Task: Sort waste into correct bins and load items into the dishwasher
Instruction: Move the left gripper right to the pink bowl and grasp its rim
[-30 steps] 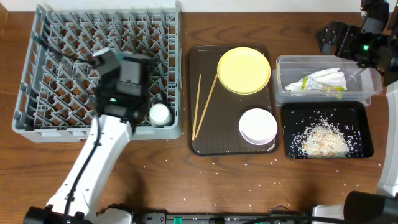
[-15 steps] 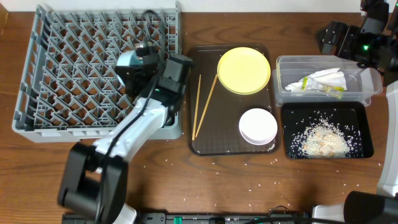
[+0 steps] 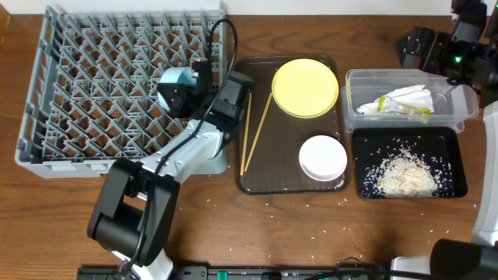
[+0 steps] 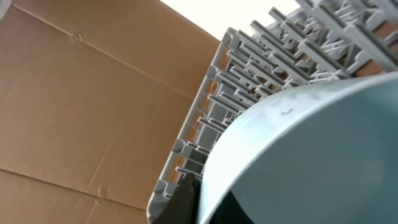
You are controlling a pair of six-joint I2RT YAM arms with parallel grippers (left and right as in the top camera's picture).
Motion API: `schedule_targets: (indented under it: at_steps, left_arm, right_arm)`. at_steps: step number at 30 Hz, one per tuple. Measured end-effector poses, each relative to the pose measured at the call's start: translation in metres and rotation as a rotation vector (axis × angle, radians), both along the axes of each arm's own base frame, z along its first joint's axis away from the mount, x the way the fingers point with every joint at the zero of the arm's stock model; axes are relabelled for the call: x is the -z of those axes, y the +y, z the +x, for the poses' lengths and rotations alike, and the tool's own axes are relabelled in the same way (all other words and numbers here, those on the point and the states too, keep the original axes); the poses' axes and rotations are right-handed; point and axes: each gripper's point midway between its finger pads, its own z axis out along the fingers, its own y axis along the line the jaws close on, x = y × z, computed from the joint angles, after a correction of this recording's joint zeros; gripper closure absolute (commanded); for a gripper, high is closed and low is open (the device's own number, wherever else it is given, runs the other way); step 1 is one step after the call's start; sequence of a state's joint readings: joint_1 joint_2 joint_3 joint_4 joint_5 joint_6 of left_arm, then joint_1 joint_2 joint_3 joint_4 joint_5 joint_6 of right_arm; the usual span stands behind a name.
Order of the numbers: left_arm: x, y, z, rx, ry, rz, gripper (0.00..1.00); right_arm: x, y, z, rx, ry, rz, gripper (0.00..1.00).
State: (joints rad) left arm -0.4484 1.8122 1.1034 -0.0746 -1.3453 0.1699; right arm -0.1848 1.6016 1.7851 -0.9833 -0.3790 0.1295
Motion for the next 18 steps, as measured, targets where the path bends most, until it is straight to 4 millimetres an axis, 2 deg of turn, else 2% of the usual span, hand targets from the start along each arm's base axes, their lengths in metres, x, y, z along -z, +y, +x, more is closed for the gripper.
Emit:
schedule_targets:
  at_steps: [5, 6, 7, 8, 12, 13, 18]
  left_arm:
    - [0.002, -0.018, 0.000, 0.052, 0.013, -0.004, 0.90]
    - [0.002, -0.023, 0.000, 0.063, 0.014, -0.004, 0.87]
    - [0.002, -0.026, 0.000, 0.071, 0.016, -0.003, 0.75]
    - [0.003, -0.031, 0.000, 0.087, 0.020, -0.006, 0.71]
    - [0.004, -0.039, 0.000, 0.112, 0.022, -0.014, 0.67]
    - [0.004, -0.040, 0.000, 0.114, 0.023, -0.014, 0.62]
    - [0.013, -0.045, 0.001, 0.153, 0.075, -0.032, 0.53]
  right_arm:
    - [0.000, 0.000, 0.000, 0.000, 0.000, 0.000, 0.01]
    - [0.000, 0.000, 0.000, 0.000, 0.000, 0.000, 0.01]
    - [0.000, 0.000, 0.000, 0.000, 0.000, 0.000, 0.01]
    - [0.000, 0.000, 0.000, 0.000, 0.000, 0.000, 0.01]
    - [0.000, 0.000, 0.000, 0.000, 0.000, 0.000, 0.01]
    - [0.000, 0.000, 0.000, 0.000, 0.000, 0.000, 0.01]
    - [0.000, 0.000, 0.000, 0.000, 0.000, 0.000, 0.01]
